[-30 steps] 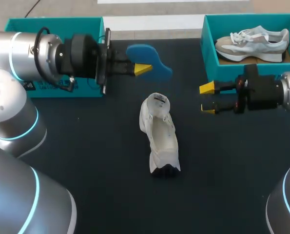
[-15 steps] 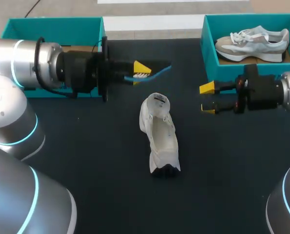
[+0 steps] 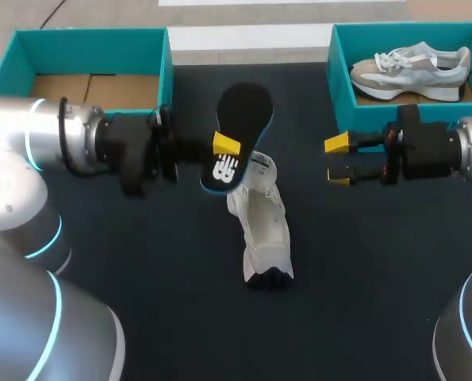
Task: Take the shoe out of the shoebox, open the shoe tongue, remove and reinsert the insole, then place the shoe into the shoebox
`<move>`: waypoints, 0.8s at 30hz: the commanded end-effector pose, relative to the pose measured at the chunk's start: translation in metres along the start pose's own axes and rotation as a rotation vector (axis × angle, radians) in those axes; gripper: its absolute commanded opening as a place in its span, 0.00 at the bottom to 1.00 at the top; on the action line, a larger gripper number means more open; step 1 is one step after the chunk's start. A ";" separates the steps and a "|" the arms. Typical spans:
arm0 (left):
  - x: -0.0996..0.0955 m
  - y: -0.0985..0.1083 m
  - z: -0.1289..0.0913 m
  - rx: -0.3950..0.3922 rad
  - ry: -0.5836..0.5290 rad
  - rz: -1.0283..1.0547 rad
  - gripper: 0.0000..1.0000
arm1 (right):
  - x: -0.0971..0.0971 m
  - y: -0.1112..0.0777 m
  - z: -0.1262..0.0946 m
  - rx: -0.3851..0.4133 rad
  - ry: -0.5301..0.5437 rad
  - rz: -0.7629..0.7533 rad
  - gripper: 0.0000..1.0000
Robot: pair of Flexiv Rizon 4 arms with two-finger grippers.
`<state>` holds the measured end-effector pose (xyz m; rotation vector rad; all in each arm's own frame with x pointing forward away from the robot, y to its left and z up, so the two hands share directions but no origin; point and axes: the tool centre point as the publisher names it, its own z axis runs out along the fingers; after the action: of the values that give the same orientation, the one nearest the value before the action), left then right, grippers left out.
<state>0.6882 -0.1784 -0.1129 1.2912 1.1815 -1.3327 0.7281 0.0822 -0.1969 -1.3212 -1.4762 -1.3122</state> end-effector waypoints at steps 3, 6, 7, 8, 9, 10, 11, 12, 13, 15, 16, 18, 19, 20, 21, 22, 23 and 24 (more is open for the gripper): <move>0.016 0.001 0.001 -0.040 -0.068 -0.038 0.00 | 0.000 0.000 0.001 -0.002 -0.003 0.001 1.00; 0.024 0.001 0.003 -0.033 -0.083 -0.013 0.00 | 0.000 0.000 0.001 -0.002 -0.003 0.001 1.00; 0.026 0.001 0.004 -0.032 -0.084 -0.005 0.00 | 0.000 0.000 0.001 -0.002 -0.003 0.001 1.00; 0.028 0.001 0.005 -0.027 -0.075 0.011 0.00 | 0.000 0.000 0.001 -0.002 -0.003 0.001 1.00; 0.031 -0.001 0.007 -0.014 -0.073 0.027 0.00 | 0.000 0.000 0.001 -0.002 -0.003 0.001 1.00; 0.033 -0.002 0.009 -0.012 -0.077 0.033 0.00 | 0.000 0.000 0.001 -0.002 -0.003 0.001 1.00; 0.035 -0.002 0.010 -0.005 -0.093 0.034 0.00 | 0.000 0.000 0.001 -0.002 -0.003 0.001 1.00; 0.038 -0.002 0.011 -0.002 -0.108 0.033 0.00 | 0.000 0.000 0.001 -0.002 -0.003 0.001 1.00; 0.040 -0.002 0.012 -0.004 -0.115 0.035 0.00 | 0.000 0.000 0.001 -0.002 -0.003 0.001 1.00; 0.046 -0.002 0.016 -0.007 -0.119 0.041 0.00 | 0.000 0.000 0.002 -0.012 0.029 0.008 1.00; 0.049 -0.002 0.018 -0.009 -0.115 0.054 0.00 | 0.000 0.000 0.004 -0.027 0.040 -0.007 1.00; 0.053 -0.002 0.022 -0.007 -0.109 0.069 0.00 | 0.002 0.003 0.010 -0.030 0.061 0.036 1.00; 0.057 -0.002 0.025 -0.007 -0.104 0.078 0.00 | 0.003 0.005 0.013 -0.049 0.063 0.029 1.00; 0.059 -0.001 0.027 -0.014 -0.116 0.070 0.00 | 0.005 0.006 0.015 -0.053 0.071 0.030 1.00; 0.061 0.000 0.028 -0.015 -0.118 0.069 0.00 | 0.007 0.006 0.019 -0.072 0.064 0.062 1.00; 0.063 0.000 0.030 -0.014 -0.120 0.072 0.00 | 0.007 0.006 0.021 -0.080 0.072 0.074 1.00; 0.065 0.000 0.031 -0.011 -0.119 0.078 0.00 | 0.008 0.006 0.024 -0.073 0.087 0.074 1.00; 0.067 0.001 0.033 -0.012 -0.123 0.082 0.00 | 0.009 0.007 0.028 -0.076 0.096 0.074 1.00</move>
<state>0.6793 -0.2017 -0.1734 1.2283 1.0531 -1.3206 0.7345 0.0962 -0.1892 -1.3258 -1.3236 -1.3570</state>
